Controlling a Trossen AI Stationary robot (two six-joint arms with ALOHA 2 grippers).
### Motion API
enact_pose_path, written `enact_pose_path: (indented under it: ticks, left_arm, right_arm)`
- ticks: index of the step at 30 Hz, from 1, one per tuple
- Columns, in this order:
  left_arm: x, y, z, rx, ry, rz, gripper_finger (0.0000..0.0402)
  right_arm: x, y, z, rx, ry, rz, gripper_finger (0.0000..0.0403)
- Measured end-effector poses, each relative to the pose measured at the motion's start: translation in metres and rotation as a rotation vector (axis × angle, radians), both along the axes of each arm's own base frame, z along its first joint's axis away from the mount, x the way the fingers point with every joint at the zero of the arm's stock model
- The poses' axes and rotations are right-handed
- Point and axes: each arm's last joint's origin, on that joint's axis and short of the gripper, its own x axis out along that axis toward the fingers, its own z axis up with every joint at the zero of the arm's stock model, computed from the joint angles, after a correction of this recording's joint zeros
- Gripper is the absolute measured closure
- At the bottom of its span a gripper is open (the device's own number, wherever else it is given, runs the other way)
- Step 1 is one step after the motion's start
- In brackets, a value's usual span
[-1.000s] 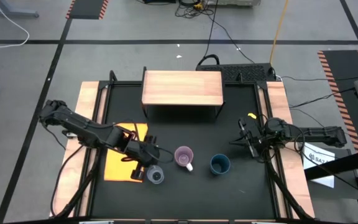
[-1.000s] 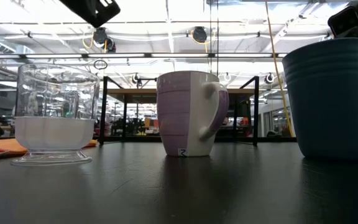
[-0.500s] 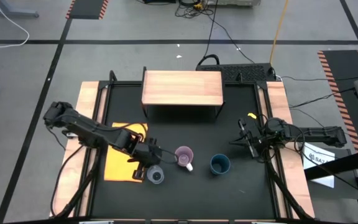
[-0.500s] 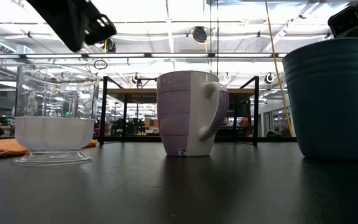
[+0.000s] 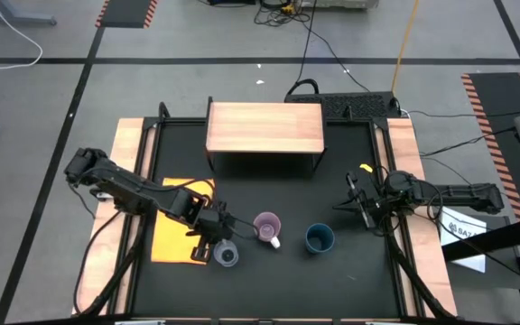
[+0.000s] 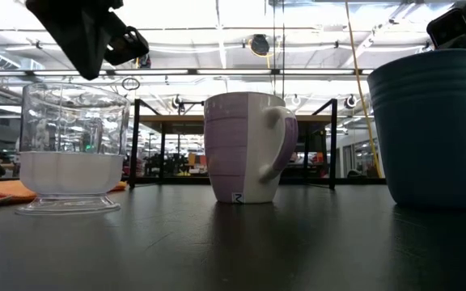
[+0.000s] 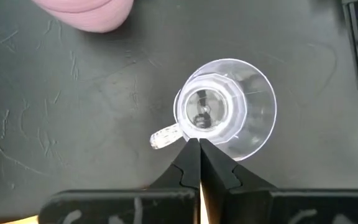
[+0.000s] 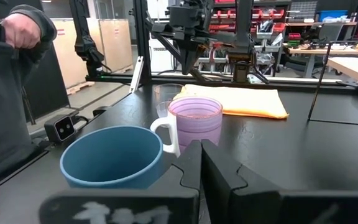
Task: Stack small to large cups/mugs on shelf
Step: Put the transparent mug on the shelf
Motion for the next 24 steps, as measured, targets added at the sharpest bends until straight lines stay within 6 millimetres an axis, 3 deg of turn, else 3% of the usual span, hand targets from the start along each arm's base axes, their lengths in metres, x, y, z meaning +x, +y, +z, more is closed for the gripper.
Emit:
enact_pose_path:
  ticks: [14, 24]
  left_arm:
    - [0.0037, -0.0022, 0.002, -0.034, -0.042, -0.031, 0.0394]
    - [0.0036, -0.0028, 0.0021, -0.051, -0.039, -0.038, 0.0338]
  right_arm:
    - [0.0, 0.0, 0.0002, 0.001, -0.002, 0.0, 0.0403]
    - [0.0, 0.0, 0.0002, 0.012, 0.001, -0.001, 0.0403]
